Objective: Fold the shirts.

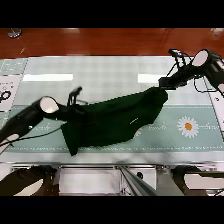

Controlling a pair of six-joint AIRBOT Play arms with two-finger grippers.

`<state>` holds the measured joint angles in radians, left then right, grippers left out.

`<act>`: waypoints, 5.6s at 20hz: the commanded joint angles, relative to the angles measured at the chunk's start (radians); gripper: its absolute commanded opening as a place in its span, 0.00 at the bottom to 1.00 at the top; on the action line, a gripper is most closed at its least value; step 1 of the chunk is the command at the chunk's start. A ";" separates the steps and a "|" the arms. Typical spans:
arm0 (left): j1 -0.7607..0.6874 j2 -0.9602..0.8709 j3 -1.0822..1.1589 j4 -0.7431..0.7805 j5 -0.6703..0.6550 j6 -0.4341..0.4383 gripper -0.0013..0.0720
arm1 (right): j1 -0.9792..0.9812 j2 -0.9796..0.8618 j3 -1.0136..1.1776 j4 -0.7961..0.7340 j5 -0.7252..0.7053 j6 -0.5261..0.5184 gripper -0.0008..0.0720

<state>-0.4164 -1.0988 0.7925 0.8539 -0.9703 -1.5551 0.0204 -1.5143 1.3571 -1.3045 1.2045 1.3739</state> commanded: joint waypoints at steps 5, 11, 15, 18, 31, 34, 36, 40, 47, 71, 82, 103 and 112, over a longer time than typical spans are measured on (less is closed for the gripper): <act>0.159 0.227 0.754 0.117 -0.005 0.059 0.05 | -0.001 0.243 0.137 0.152 -0.130 -0.026 0.07; 0.419 0.317 1.312 0.424 -0.006 0.016 0.05 | -0.001 0.598 0.534 -0.054 -0.430 0.032 0.07; 0.505 0.413 1.285 0.566 -0.170 -0.049 0.05 | -0.001 0.718 0.656 -0.334 -0.332 0.093 0.07; 0.513 0.428 1.219 0.554 -0.433 -0.056 0.05 | -0.001 0.758 0.659 -0.540 -0.166 0.127 0.07; 0.513 0.428 0.472 0.348 -0.494 -0.043 0.05 | 0.000 0.258 0.658 -0.301 0.067 0.015 0.07; 0.513 0.427 0.247 0.280 -0.353 -0.043 0.05 | 0.000 0.033 0.658 -0.140 0.084 -0.012 0.07; 0.513 0.427 0.098 0.248 -0.251 -0.043 0.05 | 0.000 -0.086 0.658 -0.098 0.129 -0.012 0.07; 0.513 0.417 -0.131 0.244 -0.181 -0.043 0.05 | 0.000 -0.248 0.658 -0.090 0.275 -0.014 0.07; 0.513 0.414 -0.244 0.245 -0.180 -0.002 0.05 | -0.032 -0.205 0.658 -0.050 0.383 -0.012 0.61; 0.513 0.414 -0.244 0.131 -0.113 0.104 0.05 | -0.137 0.738 -1.172 0.830 -0.427 -0.105 0.69; 0.513 0.414 -0.244 0.131 -0.110 0.104 0.05 | 0.258 0.481 -1.003 0.915 -0.776 -0.067 0.69; 0.513 0.413 -0.244 0.131 -0.100 0.103 0.05 | 0.338 0.333 -0.899 0.915 -0.754 -0.071 0.44; 0.529 0.414 -0.172 0.032 -0.040 0.105 0.05 | 0.401 0.439 -0.770 0.859 -0.814 -0.177 0.07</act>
<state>0.1017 -0.6857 0.5755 0.9611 -1.0454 -1.4517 0.4179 -1.1389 0.5171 -0.4080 0.3645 1.2926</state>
